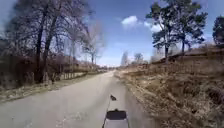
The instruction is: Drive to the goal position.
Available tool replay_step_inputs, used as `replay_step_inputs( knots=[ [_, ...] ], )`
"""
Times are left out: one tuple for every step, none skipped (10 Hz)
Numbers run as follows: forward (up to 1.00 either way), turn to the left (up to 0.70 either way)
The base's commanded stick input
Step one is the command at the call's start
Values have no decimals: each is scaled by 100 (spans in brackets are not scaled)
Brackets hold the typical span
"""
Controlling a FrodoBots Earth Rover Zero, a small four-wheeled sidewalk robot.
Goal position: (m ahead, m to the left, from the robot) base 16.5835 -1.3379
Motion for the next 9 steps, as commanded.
replay_step_inputs(
  knots=[
    [70, 0],
    [70, 16],
    [70, 27],
    [70, 18],
    [70, 0],
    [70, 0],
    [70, 14],
    [70, 27],
    [70, 19]
  ],
)
